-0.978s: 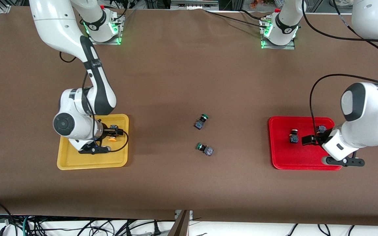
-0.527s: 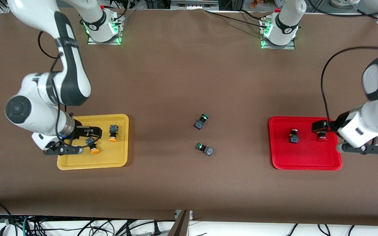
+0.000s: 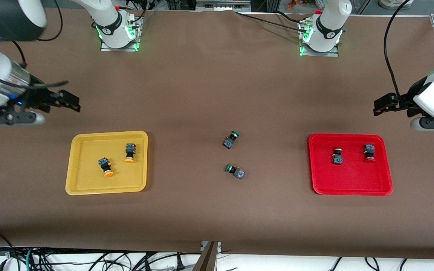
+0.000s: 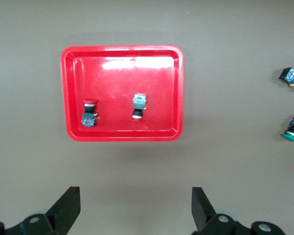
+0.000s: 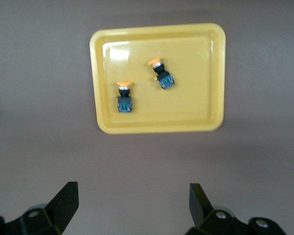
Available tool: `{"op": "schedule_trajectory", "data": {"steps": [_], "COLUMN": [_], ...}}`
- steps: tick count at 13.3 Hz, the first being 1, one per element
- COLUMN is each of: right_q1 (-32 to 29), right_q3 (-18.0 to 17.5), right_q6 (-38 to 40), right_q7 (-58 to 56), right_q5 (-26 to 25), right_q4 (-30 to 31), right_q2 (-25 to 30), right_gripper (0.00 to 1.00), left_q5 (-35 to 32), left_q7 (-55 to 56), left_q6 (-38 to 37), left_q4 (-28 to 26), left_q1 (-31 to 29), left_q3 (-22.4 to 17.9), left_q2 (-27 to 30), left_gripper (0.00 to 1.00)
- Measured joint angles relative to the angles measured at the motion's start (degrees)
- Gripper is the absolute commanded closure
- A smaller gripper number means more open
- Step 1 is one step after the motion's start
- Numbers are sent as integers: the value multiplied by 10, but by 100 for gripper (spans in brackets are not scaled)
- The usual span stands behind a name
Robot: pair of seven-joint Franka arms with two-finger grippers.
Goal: Place red and yellow buttons in trays
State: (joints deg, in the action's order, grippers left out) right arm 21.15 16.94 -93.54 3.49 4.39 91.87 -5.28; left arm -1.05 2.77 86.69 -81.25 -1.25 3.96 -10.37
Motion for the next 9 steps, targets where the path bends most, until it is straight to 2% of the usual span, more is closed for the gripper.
{"op": "schedule_trajectory", "data": {"steps": [2,3,5,9], "right_q1": [-78,-97,-104,-104], "right_q3": [-73,-95,-109,-112], "right_q6": [0,0,-2,-5], "right_q7": [-6,-8,-8,-17], "right_q5": [-17,-23,-31,-43], "right_q4": [31,41,48,48], "right_q2": [32,42,49,53], "right_gripper": [0,0,0,0], "left_q5": [4,4,5,5], "left_q7": [0,0,3,12], "left_q6": [-25,-35,-40,-40], "left_q4": [-2,-5,-25,-58], "left_q1": [4,6,8,8], "left_q3": [-8,-8,-8,-10], "left_q2": [7,11,26,45], "left_gripper": [0,0,0,0]}}
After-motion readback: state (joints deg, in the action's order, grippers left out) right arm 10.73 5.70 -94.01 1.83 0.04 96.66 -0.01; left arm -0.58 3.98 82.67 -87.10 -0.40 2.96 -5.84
